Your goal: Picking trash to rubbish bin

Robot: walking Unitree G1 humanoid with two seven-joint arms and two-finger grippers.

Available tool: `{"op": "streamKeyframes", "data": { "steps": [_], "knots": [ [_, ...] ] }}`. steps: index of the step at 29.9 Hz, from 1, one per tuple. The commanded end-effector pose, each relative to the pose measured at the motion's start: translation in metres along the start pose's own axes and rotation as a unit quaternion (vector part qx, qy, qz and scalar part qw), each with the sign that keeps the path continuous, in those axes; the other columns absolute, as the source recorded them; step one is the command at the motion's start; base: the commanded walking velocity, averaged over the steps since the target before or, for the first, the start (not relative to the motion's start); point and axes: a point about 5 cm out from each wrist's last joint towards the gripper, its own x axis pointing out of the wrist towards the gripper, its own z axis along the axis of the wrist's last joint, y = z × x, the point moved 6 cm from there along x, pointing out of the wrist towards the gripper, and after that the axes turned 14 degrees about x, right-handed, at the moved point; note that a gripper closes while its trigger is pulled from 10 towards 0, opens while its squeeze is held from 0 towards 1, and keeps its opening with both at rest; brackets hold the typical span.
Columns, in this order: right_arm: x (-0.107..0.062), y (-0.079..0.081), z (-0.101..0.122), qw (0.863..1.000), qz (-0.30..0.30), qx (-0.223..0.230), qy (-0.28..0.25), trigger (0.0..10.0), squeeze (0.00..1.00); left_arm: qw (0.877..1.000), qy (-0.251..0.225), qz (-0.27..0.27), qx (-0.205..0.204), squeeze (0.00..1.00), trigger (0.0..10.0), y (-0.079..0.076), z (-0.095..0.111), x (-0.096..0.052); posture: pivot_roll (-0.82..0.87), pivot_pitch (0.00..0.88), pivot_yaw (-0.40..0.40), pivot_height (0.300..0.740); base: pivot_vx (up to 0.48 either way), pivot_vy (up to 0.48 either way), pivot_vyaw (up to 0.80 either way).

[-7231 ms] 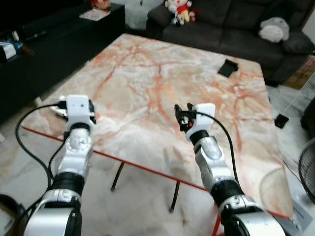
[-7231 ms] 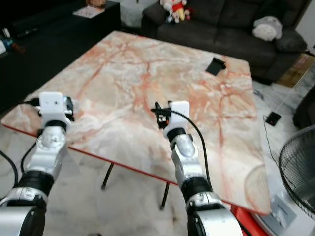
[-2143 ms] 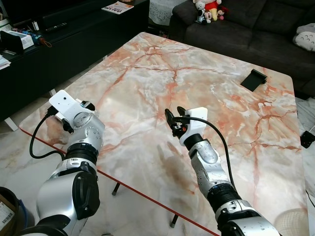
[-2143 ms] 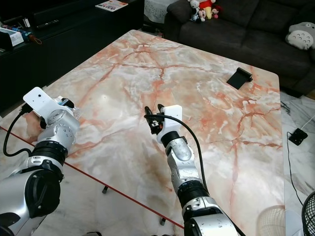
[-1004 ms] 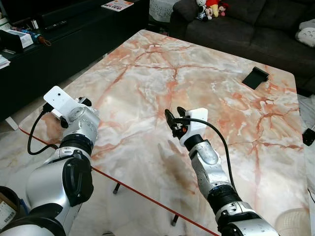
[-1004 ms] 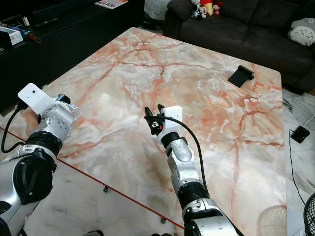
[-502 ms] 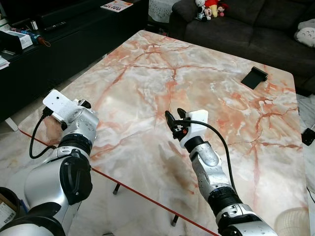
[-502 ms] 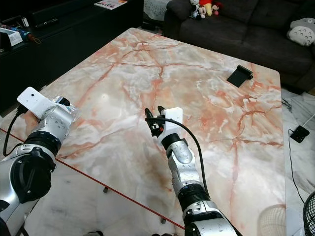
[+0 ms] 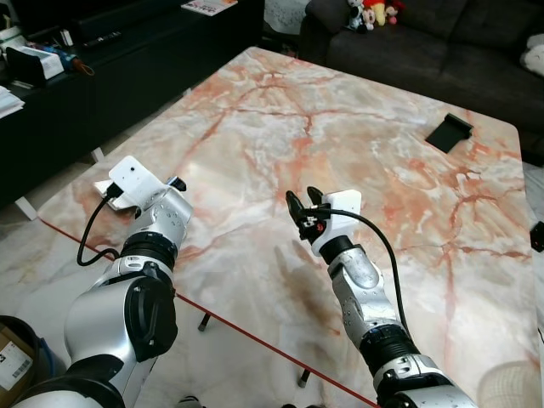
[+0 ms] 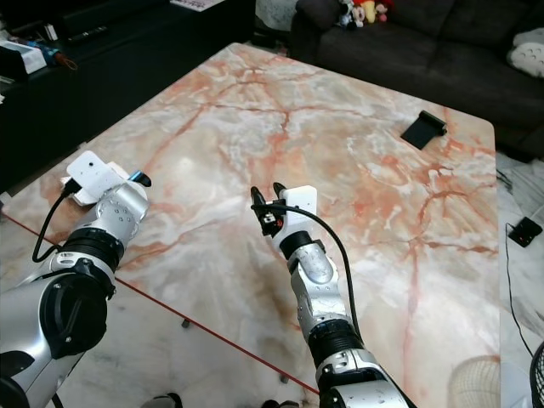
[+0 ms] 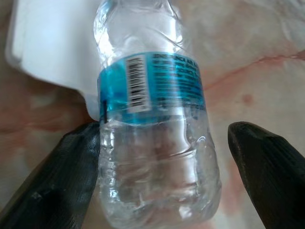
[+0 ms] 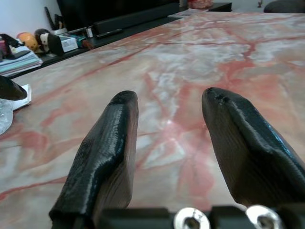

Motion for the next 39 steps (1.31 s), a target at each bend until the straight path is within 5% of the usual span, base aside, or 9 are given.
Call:
{"op": "streamKeyframes", "data": {
  "steps": [1,2,3,5,17,20,22,23,39],
  "knots": [
    [0.0,0.0,0.0,1.0,-0.001,-0.001,0.002,10.0,0.0,1.0,-0.009,0.007,0.012,0.0,9.1,0.005,0.0,0.001,0.08,0.139,-0.105,0.74,0.0,0.0,0.0],
    [0.001,0.0,0.001,1.0,-0.001,-0.001,0.001,10.0,0.0,1.0,-0.007,0.009,0.016,0.0,4.7,0.007,-0.004,0.002,0.08,0.139,-0.105,0.74,0.0,0.0,0.0],
    [0.001,0.0,0.001,1.0,-0.001,-0.001,0.001,10.0,0.0,1.0,-0.005,0.011,0.018,0.0,4.7,0.008,-0.006,0.002,0.08,0.139,-0.105,0.74,0.0,0.0,0.0],
    [0.0,-0.001,0.002,1.0,-0.002,-0.001,-0.001,10.0,0.0,0.999,0.002,0.019,0.032,0.0,0.5,0.012,-0.016,0.002,0.08,0.136,-0.104,0.74,0.0,0.0,0.0],
    [0.0,-0.001,0.002,1.0,-0.002,-0.002,0.001,10.0,0.0,0.998,-0.018,0.034,0.06,0.0,0.0,0.019,-0.021,0.0,0.08,0.134,-0.106,0.74,0.0,0.0,0.0],
    [0.001,0.0,0.002,1.0,-0.002,-0.001,-0.001,10.0,0.0,0.987,-0.123,0.03,0.104,0.0,0.0,0.012,0.013,-0.01,0.08,0.131,-0.105,0.74,0.0,0.0,0.0],
    [0.001,0.0,0.002,1.0,-0.002,-0.001,-0.001,10.0,0.0,0.977,-0.17,0.012,0.128,0.0,0.5,0.002,0.026,-0.017,0.08,0.131,-0.105,0.74,0.0,0.0,0.0],
    [0.001,-0.001,0.002,1.0,-0.002,0.0,-0.001,10.0,0.0,0.967,-0.206,0.001,0.148,0.0,10.0,-0.006,0.034,-0.025,0.09,0.13,-0.106,0.74,0.0,0.0,0.0],
    [0.002,-0.001,0.003,1.0,-0.005,0.0,-0.004,10.0,0.0,0.893,-0.321,-0.139,0.284,0.0,10.0,-0.057,0.018,-0.057,0.09,0.124,-0.103,0.74,0.0,0.0,0.0]
  ]
}}
